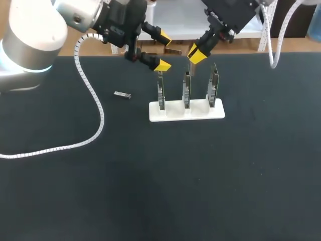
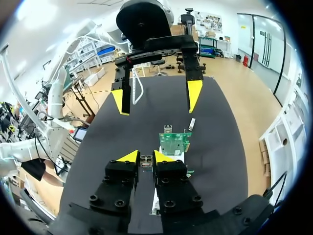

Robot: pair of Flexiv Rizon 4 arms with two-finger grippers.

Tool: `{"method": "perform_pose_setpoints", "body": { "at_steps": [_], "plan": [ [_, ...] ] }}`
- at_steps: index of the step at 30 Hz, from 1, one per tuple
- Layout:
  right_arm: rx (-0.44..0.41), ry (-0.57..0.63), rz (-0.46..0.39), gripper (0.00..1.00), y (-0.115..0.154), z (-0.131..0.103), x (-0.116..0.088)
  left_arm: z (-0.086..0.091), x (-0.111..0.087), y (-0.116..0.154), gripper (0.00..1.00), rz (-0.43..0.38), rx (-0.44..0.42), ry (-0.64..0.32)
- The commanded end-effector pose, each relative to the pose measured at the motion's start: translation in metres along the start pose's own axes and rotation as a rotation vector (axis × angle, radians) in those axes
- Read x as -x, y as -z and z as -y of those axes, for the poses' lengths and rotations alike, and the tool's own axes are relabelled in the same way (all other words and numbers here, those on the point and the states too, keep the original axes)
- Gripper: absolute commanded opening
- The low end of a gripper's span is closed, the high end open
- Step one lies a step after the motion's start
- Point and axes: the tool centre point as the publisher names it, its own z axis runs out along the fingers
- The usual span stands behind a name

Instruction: Pick up the optical module with the left hand, and insert it into the network port with the right hand.

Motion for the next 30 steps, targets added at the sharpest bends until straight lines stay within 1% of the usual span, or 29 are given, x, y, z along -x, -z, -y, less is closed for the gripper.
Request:
{"method": "perform_pose_setpoints", "body": {
  "at_steps": [1, 8, 19, 25, 30],
  "plan": [
    [-0.011, 0.001, 0.010, 0.00, -0.003, -0.004, -0.003, -0.002, 0.001, 0.000, 1.00, -0.007, -0.005, 0.002],
    [-0.010, 0.026, 0.001, 0.00, -0.001, 0.001, 0.004, -0.002, 0.001, 0.000, 1.00, -0.007, -0.005, 0.002],
    [0.011, 0.032, -0.002, 0.00, -0.003, 0.012, 0.003, -0.002, 0.001, 0.000, 1.00, -0.007, -0.005, 0.002],
    [-0.003, 0.031, -0.003, 0.00, 0.002, 0.008, 0.001, -0.002, 0.001, 0.000, 1.00, -0.007, -0.005, 0.002],
    [-0.001, 0.026, 0.007, 0.00, 0.000, 0.007, -0.001, -0.002, 0.001, 0.000, 1.00, -0.007, -0.005, 0.002]
  ]
}}
